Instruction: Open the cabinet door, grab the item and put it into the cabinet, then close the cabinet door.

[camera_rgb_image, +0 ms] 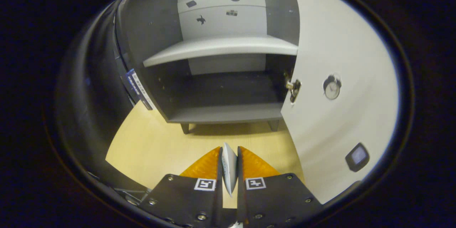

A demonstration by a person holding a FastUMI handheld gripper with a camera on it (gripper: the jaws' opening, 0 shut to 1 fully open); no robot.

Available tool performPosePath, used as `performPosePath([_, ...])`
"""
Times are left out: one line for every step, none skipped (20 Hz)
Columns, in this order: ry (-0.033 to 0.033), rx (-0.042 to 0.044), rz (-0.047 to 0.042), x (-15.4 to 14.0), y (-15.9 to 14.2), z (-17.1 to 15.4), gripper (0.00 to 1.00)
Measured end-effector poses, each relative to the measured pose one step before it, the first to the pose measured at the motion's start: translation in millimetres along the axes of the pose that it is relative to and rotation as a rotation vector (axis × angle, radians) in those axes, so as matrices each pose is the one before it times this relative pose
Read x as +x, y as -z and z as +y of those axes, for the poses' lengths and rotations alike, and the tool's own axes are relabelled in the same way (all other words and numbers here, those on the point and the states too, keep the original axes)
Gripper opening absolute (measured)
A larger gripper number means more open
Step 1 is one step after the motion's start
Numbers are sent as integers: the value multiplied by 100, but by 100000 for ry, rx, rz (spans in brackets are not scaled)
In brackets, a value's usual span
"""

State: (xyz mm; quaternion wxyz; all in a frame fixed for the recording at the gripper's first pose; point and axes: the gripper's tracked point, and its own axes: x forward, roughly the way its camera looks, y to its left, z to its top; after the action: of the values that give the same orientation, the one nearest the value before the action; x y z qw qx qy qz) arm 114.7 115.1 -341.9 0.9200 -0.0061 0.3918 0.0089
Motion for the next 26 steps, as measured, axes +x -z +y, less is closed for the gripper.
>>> performPosePath([-439,632,-2460,-684,-1607,179,17])
performPosePath([-332,585,-2663,-479,-1600,219,16])
performPosePath([-703,371,-2571,-457,-1697,279,16])
performPosePath([-916,603,-2422,-410,-1638,155,17])
performPosePath([-1051,953,-2138,-262,-1449,320,16])
performPosePath([-1010,1417,-2480,-276,-1455,581,16])
performPosePath([-884,1611,-2223,-146,-1388,326,16])
performPosePath([-537,2046,-2654,117,-1307,282,16])
performPosePath([-306,1632,-2373,268,-1319,266,16])
performPosePath([237,1122,-2514,480,-1079,203,16])
performPosePath([519,540,-2184,306,-1172,124,16])
performPosePath([421,142,-2496,160,-1197,95,16])
performPosePath([337,5,-2375,320,-1191,116,16])
performPosePath([281,358,-1797,263,-941,233,16])
performPosePath([65,546,-1217,362,-884,167,16])
performPosePath([22,526,-860,448,-585,129,16])
performPosePath([-121,278,-513,361,-474,133,16])
performPosePath([-107,-73,180,346,-339,127,16])
performPosePath([83,-594,-41,314,-316,192,16])
performPosePath([223,-740,307,339,-108,-2,16])
performPosePath([-159,-587,633,404,-149,200,16])
performPosePath([-641,-352,607,368,-1,163,16])
performPosePath([-283,-558,711,500,-142,173,16])
performPosePath([-82,-653,636,427,-223,184,16])
performPosePath([-263,-947,1005,419,-172,110,16])
performPosePath([-96,-795,797,310,-145,103,16])
